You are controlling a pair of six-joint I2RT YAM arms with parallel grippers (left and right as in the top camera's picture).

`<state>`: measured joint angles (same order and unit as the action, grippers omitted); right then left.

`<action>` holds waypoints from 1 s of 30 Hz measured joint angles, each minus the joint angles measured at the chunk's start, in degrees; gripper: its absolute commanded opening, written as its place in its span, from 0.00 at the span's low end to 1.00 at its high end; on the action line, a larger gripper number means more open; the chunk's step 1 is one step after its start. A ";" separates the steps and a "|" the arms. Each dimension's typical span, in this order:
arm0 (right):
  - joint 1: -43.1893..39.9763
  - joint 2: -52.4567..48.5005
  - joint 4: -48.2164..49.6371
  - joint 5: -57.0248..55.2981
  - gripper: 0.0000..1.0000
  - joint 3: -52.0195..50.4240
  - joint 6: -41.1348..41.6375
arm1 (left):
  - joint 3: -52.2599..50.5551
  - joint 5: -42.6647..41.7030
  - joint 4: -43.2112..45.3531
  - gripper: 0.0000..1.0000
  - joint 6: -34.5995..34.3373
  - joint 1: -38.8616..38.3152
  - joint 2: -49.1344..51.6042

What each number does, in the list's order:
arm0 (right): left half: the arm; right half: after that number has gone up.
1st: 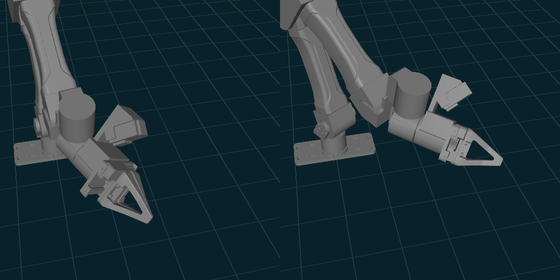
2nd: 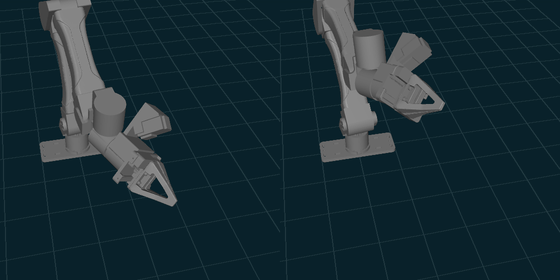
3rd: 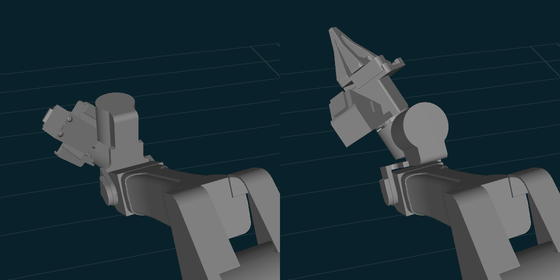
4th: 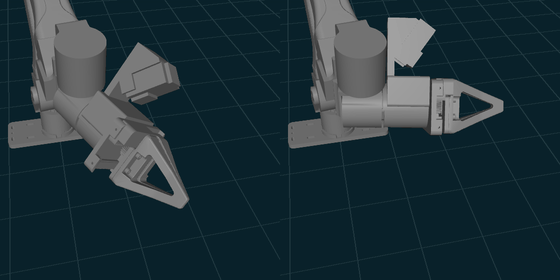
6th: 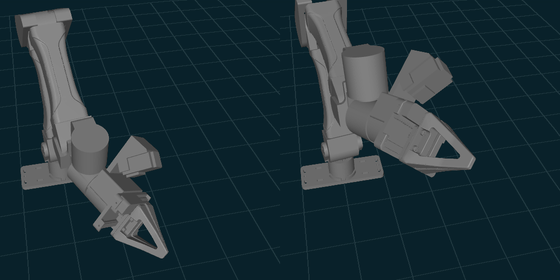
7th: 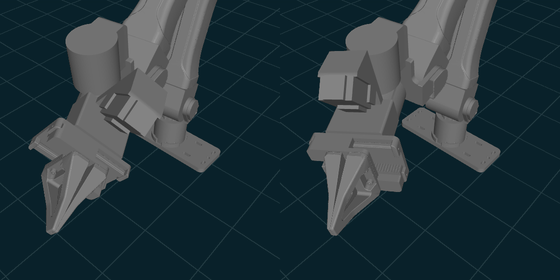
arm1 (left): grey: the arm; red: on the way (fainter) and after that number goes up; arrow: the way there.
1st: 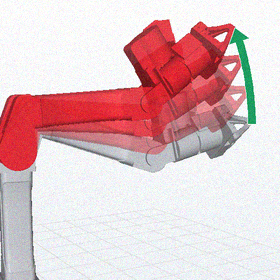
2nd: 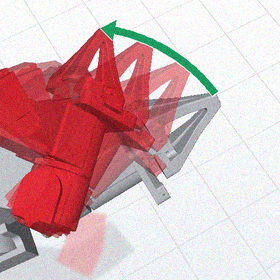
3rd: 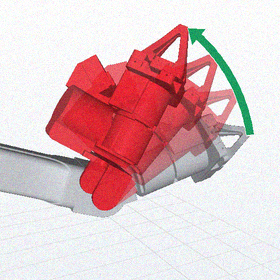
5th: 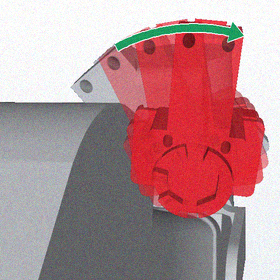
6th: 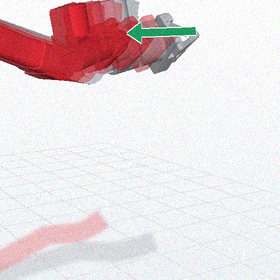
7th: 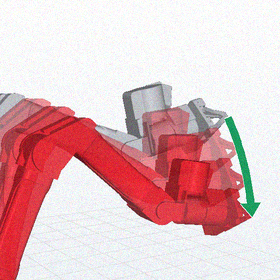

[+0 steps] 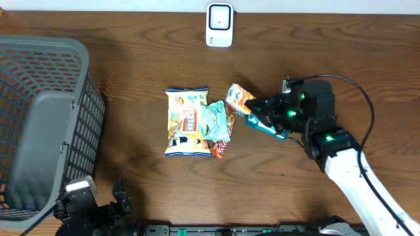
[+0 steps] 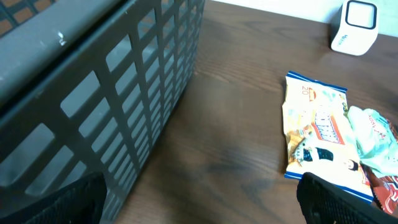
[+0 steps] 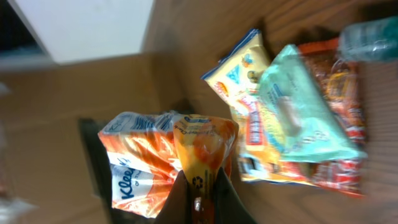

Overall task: Scan the item barcode
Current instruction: 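Carry the tissue pack to the white scanner and hold it in front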

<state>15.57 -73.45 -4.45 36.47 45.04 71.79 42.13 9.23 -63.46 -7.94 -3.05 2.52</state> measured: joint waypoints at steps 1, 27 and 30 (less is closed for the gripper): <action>0.11 -2.05 3.69 0.90 0.01 0.02 2.95 | 0.00 -0.02 -0.09 0.98 0.00 0.00 0.00; -0.79 -67.95 22.99 5.64 0.01 62.07 33.05 | -0.02 -0.02 -0.13 0.98 0.00 0.00 0.04; -0.79 -69.66 19.10 2.69 0.01 64.08 32.57 | -0.02 -0.02 -0.17 0.98 0.02 0.00 0.04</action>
<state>14.79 -143.11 14.66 39.16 109.12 104.36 42.11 9.21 -63.64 -7.92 -3.05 2.57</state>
